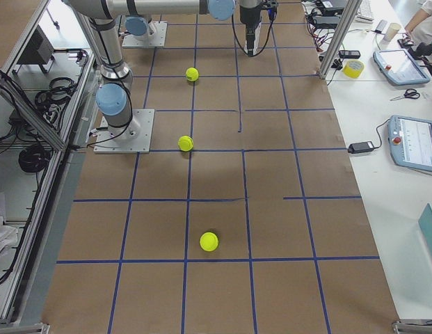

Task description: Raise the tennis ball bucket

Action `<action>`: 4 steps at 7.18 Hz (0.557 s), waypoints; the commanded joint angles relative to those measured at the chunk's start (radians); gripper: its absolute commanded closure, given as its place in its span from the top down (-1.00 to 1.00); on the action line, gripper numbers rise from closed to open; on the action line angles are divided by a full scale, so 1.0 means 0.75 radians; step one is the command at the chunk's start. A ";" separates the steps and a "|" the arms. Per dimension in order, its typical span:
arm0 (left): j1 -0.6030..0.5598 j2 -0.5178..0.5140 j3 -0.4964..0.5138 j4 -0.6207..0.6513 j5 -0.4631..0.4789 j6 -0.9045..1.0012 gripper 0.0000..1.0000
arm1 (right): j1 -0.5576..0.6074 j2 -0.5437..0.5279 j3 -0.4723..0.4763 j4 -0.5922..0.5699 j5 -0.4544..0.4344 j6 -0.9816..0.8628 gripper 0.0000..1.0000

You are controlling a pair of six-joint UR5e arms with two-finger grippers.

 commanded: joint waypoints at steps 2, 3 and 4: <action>0.013 0.083 -0.063 -0.007 -0.017 0.009 1.00 | -0.007 0.012 -0.088 0.015 -0.004 0.009 1.00; 0.015 0.083 -0.072 0.001 -0.015 0.009 1.00 | -0.009 0.012 -0.100 0.017 -0.003 0.001 1.00; 0.025 0.083 -0.078 0.001 -0.015 0.011 1.00 | -0.009 0.012 -0.099 0.033 -0.003 0.009 1.00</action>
